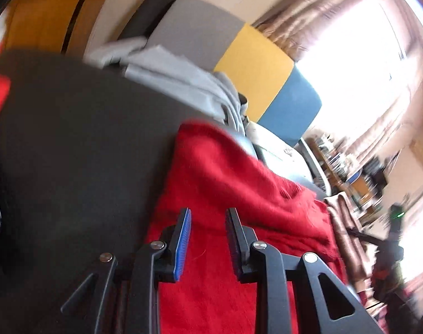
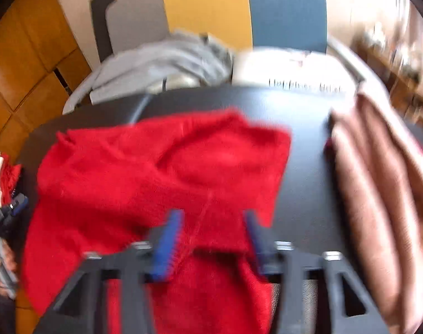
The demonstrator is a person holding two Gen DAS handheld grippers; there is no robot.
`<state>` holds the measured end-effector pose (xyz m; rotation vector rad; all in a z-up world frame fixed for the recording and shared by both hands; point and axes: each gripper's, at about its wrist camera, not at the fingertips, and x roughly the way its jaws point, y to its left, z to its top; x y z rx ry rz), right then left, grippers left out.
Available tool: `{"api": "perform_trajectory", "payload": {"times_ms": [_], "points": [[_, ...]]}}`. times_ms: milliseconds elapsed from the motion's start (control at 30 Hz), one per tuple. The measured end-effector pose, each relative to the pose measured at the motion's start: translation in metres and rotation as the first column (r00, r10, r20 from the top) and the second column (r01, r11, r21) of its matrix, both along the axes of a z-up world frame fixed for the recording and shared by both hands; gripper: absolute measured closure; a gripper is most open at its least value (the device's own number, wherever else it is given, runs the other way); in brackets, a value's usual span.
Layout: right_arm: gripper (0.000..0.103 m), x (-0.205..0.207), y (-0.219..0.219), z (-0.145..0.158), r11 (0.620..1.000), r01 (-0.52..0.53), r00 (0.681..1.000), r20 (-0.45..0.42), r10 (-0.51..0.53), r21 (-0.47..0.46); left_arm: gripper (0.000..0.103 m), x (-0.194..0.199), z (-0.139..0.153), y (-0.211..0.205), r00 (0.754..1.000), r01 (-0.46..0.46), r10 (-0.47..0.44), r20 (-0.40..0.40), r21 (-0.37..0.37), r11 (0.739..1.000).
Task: Fold clothes
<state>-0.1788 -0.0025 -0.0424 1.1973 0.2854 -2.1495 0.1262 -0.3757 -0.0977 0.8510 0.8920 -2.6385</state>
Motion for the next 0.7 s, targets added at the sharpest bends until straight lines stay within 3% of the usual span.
{"api": "perform_trajectory", "payload": {"times_ms": [67,133,167,200,300,400,467,533,600,633,700], "points": [[0.017,0.003,-0.008,0.006,0.998,-0.055,0.998,0.009,0.055,-0.029,0.073,-0.014,0.022,-0.002,0.997,0.072,-0.072,0.005,-0.108,0.992],[0.012,0.004,-0.015,0.003,0.993,-0.108,0.993,0.049,0.110,-0.048,0.071,-0.041,0.038,0.006,0.986,0.166,-0.161,0.043,-0.219,0.961],[0.010,0.002,-0.018,-0.003,0.991,-0.122,0.989,0.075,0.126,-0.057,0.069,-0.055,0.045,0.011,0.976,0.218,-0.206,0.072,-0.278,0.935],[0.009,0.001,-0.020,-0.009,0.989,-0.136,0.985,0.101,0.142,-0.066,0.069,-0.071,0.050,0.021,0.959,0.282,-0.255,0.122,-0.350,0.893],[0.009,-0.010,-0.028,-0.025,0.984,-0.160,0.976,0.135,0.169,-0.077,0.067,-0.107,0.046,0.042,0.901,0.432,-0.366,0.232,-0.430,0.793],[0.007,-0.020,-0.033,-0.043,0.980,-0.191,0.968,0.151,0.198,-0.062,0.065,-0.144,0.035,0.058,0.825,0.564,-0.436,0.359,-0.476,0.675],[0.007,-0.024,-0.036,-0.052,0.977,-0.208,0.965,0.153,0.213,-0.047,0.062,-0.158,0.030,0.058,0.804,0.594,-0.446,0.394,-0.477,0.648],[0.007,-0.026,-0.037,-0.057,0.975,-0.216,0.963,0.152,0.221,-0.048,0.053,-0.168,0.025,0.057,0.780,0.624,-0.479,0.403,-0.455,0.635],[0.008,-0.025,-0.037,-0.058,0.973,-0.216,0.962,0.153,0.226,-0.079,0.049,-0.176,0.017,0.058,0.745,0.666,-0.522,0.415,-0.430,0.609],[0.012,-0.024,-0.036,-0.057,0.972,-0.219,0.962,0.149,0.230,-0.087,0.048,-0.181,0.013,0.061,0.728,0.685,-0.532,0.432,-0.422,0.594],[0.037,-0.020,-0.036,-0.055,0.968,-0.228,0.959,0.150,0.242,-0.104,0.047,-0.183,0.002,0.066,0.695,0.718,-0.547,0.466,-0.410,0.563]]}}
